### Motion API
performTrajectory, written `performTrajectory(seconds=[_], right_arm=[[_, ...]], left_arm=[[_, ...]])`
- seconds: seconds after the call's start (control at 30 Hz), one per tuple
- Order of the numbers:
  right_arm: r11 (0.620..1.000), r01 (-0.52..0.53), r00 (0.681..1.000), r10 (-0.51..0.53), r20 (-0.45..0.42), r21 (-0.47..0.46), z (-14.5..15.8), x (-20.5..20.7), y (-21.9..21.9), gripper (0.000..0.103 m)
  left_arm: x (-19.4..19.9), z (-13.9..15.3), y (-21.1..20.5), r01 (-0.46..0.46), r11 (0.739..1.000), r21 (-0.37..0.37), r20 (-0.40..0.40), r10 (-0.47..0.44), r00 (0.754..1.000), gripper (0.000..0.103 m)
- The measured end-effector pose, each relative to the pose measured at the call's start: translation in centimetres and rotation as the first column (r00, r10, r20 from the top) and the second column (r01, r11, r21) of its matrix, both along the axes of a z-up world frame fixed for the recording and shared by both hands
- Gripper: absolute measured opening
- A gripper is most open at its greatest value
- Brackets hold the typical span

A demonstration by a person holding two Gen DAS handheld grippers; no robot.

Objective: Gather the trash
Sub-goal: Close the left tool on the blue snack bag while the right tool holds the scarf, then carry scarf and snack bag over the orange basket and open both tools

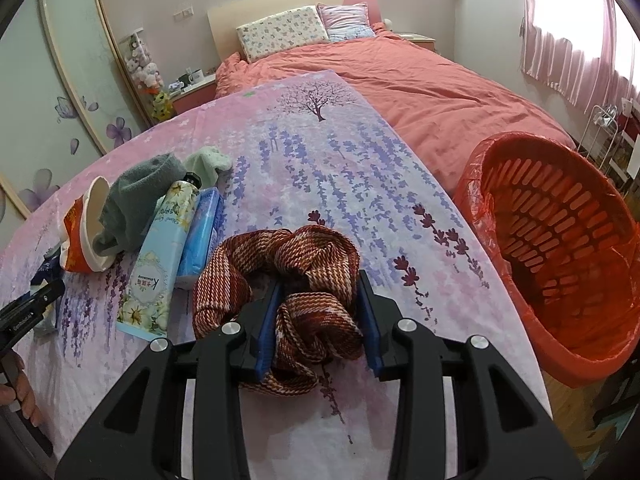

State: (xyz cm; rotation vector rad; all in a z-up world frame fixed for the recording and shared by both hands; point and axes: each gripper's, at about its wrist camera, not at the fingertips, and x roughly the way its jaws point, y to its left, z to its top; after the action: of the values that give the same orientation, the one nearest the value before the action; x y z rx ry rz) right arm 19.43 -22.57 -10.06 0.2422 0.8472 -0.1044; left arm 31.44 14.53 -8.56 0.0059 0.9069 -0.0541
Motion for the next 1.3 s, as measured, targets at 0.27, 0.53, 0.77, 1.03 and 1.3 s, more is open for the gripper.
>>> performTrajectory(seconds=[0.27, 0.53, 0.77, 1.03, 1.3], right_arm=[[1.000, 0.000, 1.000, 0.000, -0.002, -0.017, 0.1, -0.1, 0.0, 0.038], [1.000, -0.007, 1.000, 0.007, 0.009, -0.023, 0.5, -1.9, -0.5, 0.023], [1.000, 0.010, 0.995, -0.011, 0.103, 0.016, 3.1, -4.8, -2.9, 0.023], [0.995, 0.095, 0.973, -0.087, 0.216, -0.025, 6.4, -7.5, -6.4, 0.023], [0.966, 0.258, 0.925, -0.240, 0.295, -0.024, 8.3, -9.7, -13.1, 0.023]], left_arm=[[-0.1, 0.0, 0.4, 0.002, 1.000, -0.024, 0.004, -0.002, 1.000, 0.044], [-1.9, 0.2, 0.3, 0.015, 1.000, 0.012, 0.020, -0.016, 1.000, 0.037], [-4.8, 3.3, -2.3, 0.065, 0.998, 0.025, 0.101, -0.067, 0.993, 0.037], [-8.3, 7.6, -9.7, 0.216, 0.976, -0.007, 0.195, -0.211, 0.958, 0.037], [-9.7, 9.4, -19.0, 0.400, 0.911, -0.099, 0.221, -0.372, 0.902, 0.037]])
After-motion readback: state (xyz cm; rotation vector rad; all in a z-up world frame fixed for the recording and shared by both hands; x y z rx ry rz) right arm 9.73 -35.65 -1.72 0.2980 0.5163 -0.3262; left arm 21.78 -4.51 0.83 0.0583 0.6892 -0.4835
